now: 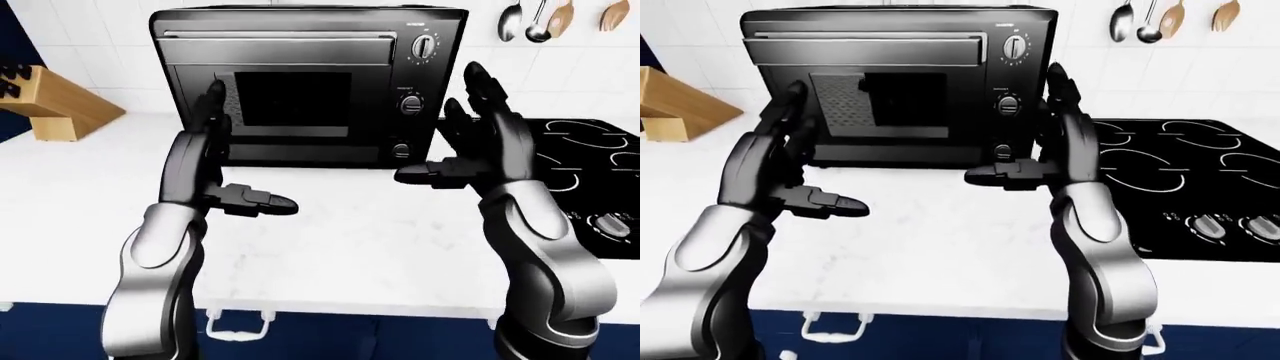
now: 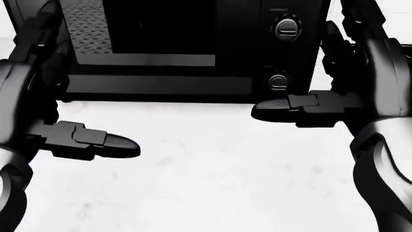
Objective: Open the toaster oven door.
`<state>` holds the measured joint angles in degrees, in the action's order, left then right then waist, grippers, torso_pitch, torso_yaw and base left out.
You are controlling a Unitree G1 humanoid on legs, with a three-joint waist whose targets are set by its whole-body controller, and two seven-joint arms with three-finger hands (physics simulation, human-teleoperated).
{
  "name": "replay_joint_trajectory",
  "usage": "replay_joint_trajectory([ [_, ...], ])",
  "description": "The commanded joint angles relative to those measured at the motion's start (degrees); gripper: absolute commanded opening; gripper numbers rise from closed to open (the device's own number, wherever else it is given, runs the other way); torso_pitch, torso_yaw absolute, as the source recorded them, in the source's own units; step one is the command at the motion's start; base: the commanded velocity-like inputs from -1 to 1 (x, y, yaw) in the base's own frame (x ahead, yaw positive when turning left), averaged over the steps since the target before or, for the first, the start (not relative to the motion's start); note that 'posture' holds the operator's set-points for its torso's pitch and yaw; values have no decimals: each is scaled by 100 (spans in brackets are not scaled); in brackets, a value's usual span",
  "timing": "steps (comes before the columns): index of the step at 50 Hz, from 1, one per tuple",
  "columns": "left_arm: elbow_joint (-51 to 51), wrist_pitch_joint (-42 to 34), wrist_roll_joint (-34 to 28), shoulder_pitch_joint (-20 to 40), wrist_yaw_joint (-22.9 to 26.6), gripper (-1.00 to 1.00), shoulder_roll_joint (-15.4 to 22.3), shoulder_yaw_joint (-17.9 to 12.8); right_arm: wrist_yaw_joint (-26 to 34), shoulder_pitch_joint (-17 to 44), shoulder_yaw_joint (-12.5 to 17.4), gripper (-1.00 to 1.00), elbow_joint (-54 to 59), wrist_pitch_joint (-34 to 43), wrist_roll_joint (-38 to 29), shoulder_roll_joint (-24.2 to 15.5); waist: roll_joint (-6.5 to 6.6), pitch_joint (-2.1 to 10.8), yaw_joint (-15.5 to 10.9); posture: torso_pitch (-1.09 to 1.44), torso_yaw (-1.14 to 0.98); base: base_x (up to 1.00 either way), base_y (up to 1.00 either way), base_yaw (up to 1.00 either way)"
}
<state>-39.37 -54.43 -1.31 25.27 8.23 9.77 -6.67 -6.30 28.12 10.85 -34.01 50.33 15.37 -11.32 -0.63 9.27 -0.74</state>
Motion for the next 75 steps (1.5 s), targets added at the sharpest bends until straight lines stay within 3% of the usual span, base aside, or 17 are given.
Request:
replay_joint_trajectory([
  [1,-145,183,-16,131,-13,100,21,-30,-32,176,48,100,-168,-120,44,-63,-6,129,-5,-28,0,0,0,0],
  [8,-121,261,-32,70,13,100,5,-22,-40,165,18,100,-89,-211,44,-80,-10,518,-18,-35,0,0,0,0],
  [14,-98,312,-41,45,20,100,-11,-13,-58,185,10,100,-121,-167,50,-81,-13,751,-42,-41,0,0,0,0],
  [42,-30,385,-244,94,168,100,-16,110,-91,211,34,100,-191,-114,97,-102,-28,1283,-129,-61,0,0,0,0],
  [45,96,499,-620,206,301,100,168,297,-103,199,39,100,-216,-102,112,-104,-34,1303,-138,-61,0,0,0,0],
  [53,861,1329,-2062,485,850,100,235,582,-97,192,9,100,-213,-114,96,-89,-57,1331,-143,-61,0,0,0,0],
  [64,1768,2351,-3584,1058,1445,100,16,653,-92,225,13,100,-162,-146,95,-92,-111,1321,-121,-61,0,0,0,0],
  [75,2853,3675,-4667,1170,1361,100,-156,737,-137,243,43,100,-247,-54,156,-113,-138,1339,-96,-61,0,0,0,0],
])
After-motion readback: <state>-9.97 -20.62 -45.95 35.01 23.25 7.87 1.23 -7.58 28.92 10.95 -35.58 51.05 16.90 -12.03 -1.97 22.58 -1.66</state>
